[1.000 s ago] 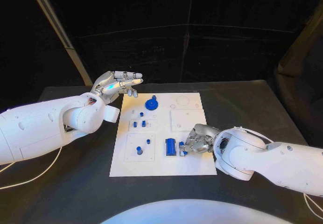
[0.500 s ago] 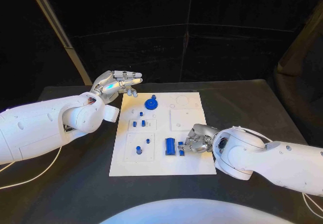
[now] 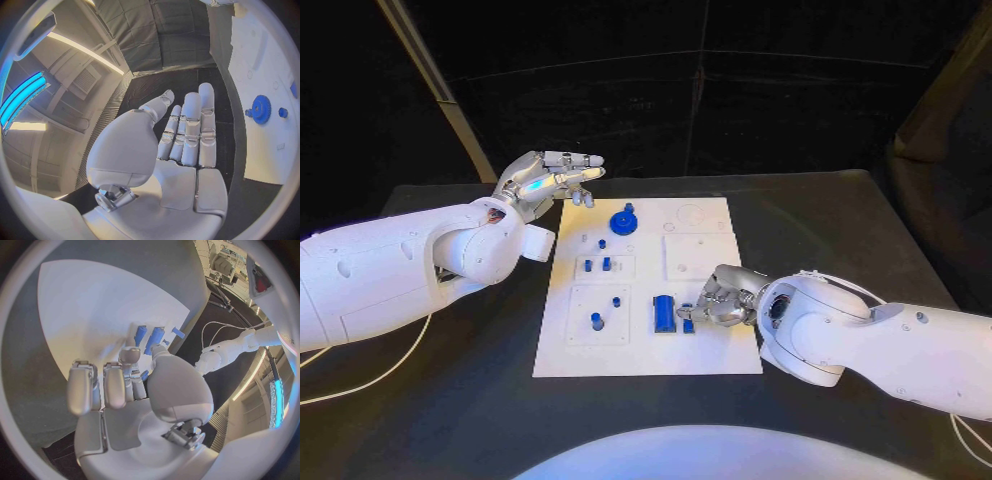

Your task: Assemble the parts on the task board

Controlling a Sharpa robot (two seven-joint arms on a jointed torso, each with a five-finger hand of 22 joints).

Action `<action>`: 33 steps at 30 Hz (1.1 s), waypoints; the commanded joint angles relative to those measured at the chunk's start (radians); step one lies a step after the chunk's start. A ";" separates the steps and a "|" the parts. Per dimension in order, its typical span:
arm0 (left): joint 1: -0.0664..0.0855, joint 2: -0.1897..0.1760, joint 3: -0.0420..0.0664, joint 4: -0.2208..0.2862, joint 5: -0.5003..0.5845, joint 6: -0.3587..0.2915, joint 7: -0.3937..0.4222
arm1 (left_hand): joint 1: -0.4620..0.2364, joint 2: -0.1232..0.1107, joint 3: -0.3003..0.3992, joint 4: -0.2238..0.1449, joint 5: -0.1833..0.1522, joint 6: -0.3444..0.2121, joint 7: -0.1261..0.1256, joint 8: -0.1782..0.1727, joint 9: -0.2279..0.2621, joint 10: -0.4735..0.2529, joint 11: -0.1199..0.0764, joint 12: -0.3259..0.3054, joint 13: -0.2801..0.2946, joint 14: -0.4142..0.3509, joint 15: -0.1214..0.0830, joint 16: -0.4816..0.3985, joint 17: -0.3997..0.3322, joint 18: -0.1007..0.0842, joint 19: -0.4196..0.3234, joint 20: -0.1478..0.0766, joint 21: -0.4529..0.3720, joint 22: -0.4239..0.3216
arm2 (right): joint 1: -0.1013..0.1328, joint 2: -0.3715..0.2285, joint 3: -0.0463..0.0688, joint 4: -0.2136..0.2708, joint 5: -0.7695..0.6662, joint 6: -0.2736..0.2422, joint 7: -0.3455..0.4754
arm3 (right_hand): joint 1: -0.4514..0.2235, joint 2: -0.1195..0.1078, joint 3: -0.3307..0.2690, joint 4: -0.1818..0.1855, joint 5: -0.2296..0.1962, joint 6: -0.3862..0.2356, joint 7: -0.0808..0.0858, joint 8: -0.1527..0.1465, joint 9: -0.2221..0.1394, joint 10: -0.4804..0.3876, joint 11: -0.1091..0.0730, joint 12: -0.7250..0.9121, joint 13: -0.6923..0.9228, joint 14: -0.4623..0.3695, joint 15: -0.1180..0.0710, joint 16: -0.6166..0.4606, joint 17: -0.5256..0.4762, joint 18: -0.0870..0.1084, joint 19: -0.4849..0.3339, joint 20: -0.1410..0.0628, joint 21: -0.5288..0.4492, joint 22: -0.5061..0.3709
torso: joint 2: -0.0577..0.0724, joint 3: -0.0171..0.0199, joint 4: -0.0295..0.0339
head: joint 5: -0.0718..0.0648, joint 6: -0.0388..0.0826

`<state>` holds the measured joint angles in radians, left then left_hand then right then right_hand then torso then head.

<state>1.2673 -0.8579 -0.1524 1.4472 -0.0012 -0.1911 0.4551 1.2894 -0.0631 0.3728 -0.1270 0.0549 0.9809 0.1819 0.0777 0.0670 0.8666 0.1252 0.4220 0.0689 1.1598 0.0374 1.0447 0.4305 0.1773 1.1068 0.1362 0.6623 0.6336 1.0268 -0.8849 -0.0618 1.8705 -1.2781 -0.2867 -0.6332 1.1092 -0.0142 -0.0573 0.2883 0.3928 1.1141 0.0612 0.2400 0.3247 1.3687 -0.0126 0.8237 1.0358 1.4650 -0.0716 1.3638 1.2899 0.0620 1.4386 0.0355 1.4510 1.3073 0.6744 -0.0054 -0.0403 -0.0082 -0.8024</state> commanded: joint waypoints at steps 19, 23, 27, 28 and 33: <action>0.001 0.002 0.001 -0.005 0.002 0.010 0.002 | 0.000 0.006 -0.008 0.000 -0.004 -0.005 0.000 -0.004 -0.001 -0.007 0.000 0.006 -0.001 -0.009 0.001 -0.001 -0.002 0.006 -0.004 0.002 -0.005 -0.002 | 0.001 -0.010 0.000 -0.027 -0.014 0.046 0.056 | 0.174 -0.022 -0.018 -0.136 -0.240 -0.002 0.007 -0.018 0.010 -0.015 0.003 -0.042 -0.015 0.053 -0.003 -0.016 -0.017 -0.008 -0.006 0.002 -0.005 0.041 | 0.001 0.0004 0.0007 | -0.002 0.004; 0.001 0.002 0.001 -0.005 0.002 0.009 0.002 | 0.001 0.007 -0.010 0.000 -0.004 -0.006 0.001 -0.004 -0.001 -0.010 0.000 0.007 -0.001 -0.009 0.001 0.000 -0.003 0.006 -0.004 0.003 -0.007 -0.003 | 0.001 0.000 0.000 -0.041 -0.021 0.050 0.052 | 0.173 -0.021 -0.019 -0.136 -0.242 -0.002 0.007 -0.019 0.010 -0.014 0.003 -0.041 -0.014 0.053 -0.003 -0.016 -0.017 -0.008 -0.006 0.002 -0.006 0.041 | 0.001 -0.0001 0.0006 | -0.001 0.003; 0.001 0.001 0.001 -0.004 0.002 0.009 0.002 | 0.001 0.007 -0.010 0.000 -0.004 -0.006 0.001 -0.004 -0.001 -0.010 0.000 0.007 -0.001 -0.009 0.001 0.000 -0.003 0.006 -0.004 0.003 -0.007 -0.003 | 0.001 0.002 0.000 -0.047 -0.028 0.049 0.049 | 0.173 -0.019 -0.019 -0.136 -0.243 -0.001 0.007 -0.019 0.010 -0.014 0.003 -0.041 -0.013 0.053 -0.003 -0.017 -0.018 -0.009 -0.006 0.002 -0.005 0.041 | 0.000 -0.0005 0.0012 | 0.000 0.002; 0.001 0.001 0.001 -0.004 0.002 0.009 0.002 | 0.001 0.007 -0.010 0.000 -0.004 -0.006 0.001 -0.004 -0.001 -0.010 0.000 0.007 -0.001 -0.009 0.001 0.000 -0.003 0.006 -0.004 0.003 -0.007 -0.003 | 0.001 0.002 0.000 -0.047 -0.029 0.047 0.050 | 0.173 -0.018 -0.019 -0.136 -0.242 -0.001 0.007 -0.018 0.010 -0.014 0.003 -0.040 -0.013 0.053 -0.003 -0.016 -0.017 -0.008 -0.006 0.002 -0.005 0.041 | 0.000 -0.0005 0.0012 | 0.000 0.002; 0.001 0.000 0.001 -0.005 0.002 0.009 0.002 | 0.001 0.007 -0.010 0.000 -0.004 -0.006 0.001 -0.004 -0.001 -0.010 0.000 0.007 -0.001 -0.009 0.001 0.000 -0.003 0.006 -0.004 0.003 -0.007 -0.003 | 0.001 -0.006 0.000 -0.037 -0.024 0.023 0.081 | 0.170 -0.015 -0.026 -0.138 -0.225 -0.001 0.007 -0.020 0.011 -0.014 0.003 -0.042 -0.013 0.053 -0.003 -0.017 -0.018 -0.008 -0.006 0.003 -0.006 0.041 | -0.001 0.0007 -0.0002 | 0.002 0.003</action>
<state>1.2673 -0.8575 -0.1524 1.4419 -0.0012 -0.1911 0.4535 1.2894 -0.0631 0.3671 -0.1270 0.0550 0.9809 0.1819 0.0777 0.0670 0.8666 0.1252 0.4258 0.0689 1.1561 0.0411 1.0447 0.4286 0.1771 1.1068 0.1362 0.6623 0.6318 1.0270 -0.8883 -0.0619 1.8273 -1.2968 -0.2528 -0.5835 1.2754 -0.0352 -0.0797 0.1535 0.1638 1.1140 0.0612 0.2242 0.3347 1.3591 -0.0106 0.7857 1.0216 1.4649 -0.0716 1.3528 1.2733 0.0620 1.4386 0.0355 1.4510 1.3073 0.6748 -0.0053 -0.0392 -0.0069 -0.8003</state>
